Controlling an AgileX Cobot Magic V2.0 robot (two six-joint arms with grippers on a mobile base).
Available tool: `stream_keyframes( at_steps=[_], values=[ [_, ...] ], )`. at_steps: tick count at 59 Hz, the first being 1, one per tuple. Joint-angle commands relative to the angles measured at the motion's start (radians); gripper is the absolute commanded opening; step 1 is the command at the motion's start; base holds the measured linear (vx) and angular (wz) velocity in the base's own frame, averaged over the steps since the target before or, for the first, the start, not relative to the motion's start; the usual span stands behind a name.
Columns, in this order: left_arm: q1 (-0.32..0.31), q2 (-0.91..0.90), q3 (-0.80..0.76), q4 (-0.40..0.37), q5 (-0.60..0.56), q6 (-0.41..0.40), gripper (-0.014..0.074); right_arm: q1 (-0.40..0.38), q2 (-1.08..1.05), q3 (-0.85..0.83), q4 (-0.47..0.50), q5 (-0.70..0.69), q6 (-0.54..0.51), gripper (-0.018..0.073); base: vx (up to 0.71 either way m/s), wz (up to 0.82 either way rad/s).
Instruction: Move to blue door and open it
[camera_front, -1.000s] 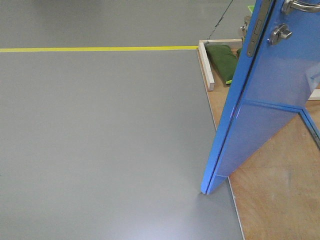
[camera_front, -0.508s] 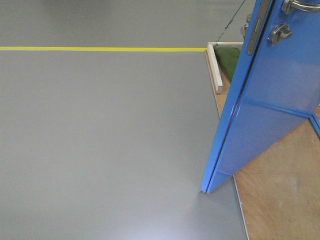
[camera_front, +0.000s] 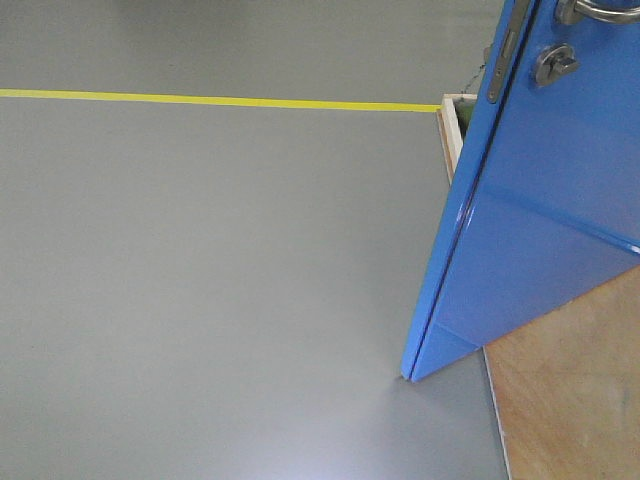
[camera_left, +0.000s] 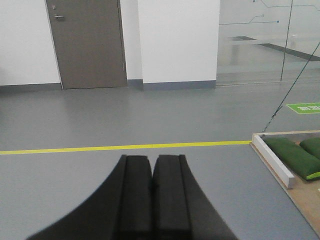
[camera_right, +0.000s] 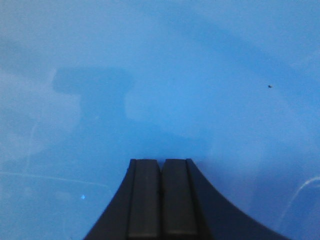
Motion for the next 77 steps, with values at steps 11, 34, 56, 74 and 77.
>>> stream_keyframes(
  at_steps=[11, 34, 56, 74, 77],
  values=[
    [0.001, -0.014, -0.027, -0.002, -0.084, -0.007, 0.0073, 0.020, -0.053, -0.026, 0.054, -0.003, -0.013, -0.0001, 0.13, 0.07],
    [0.001, -0.014, -0.027, -0.002, -0.084, -0.007, 0.0073, 0.020, -0.053, -0.026, 0.054, -0.003, -0.013, -0.0001, 0.16, 0.05],
    [0.001, -0.014, -0.027, -0.002, -0.084, -0.007, 0.0073, 0.020, -0.053, -0.026, 0.054, -0.007, -0.013, -0.0001, 0.18, 0.04],
    [0.001, -0.014, -0.027, -0.002, -0.084, -0.007, 0.0073, 0.020, -0.053, -0.026, 0.054, -0.007, -0.013, -0.0001, 0.19, 0.03],
    [0.001, -0.014, -0.027, -0.002, -0.084, -0.007, 0.0073, 0.020, -0.053, -0.026, 0.054, -0.007, -0.013, -0.0001, 0.19, 0.01]
  ],
)
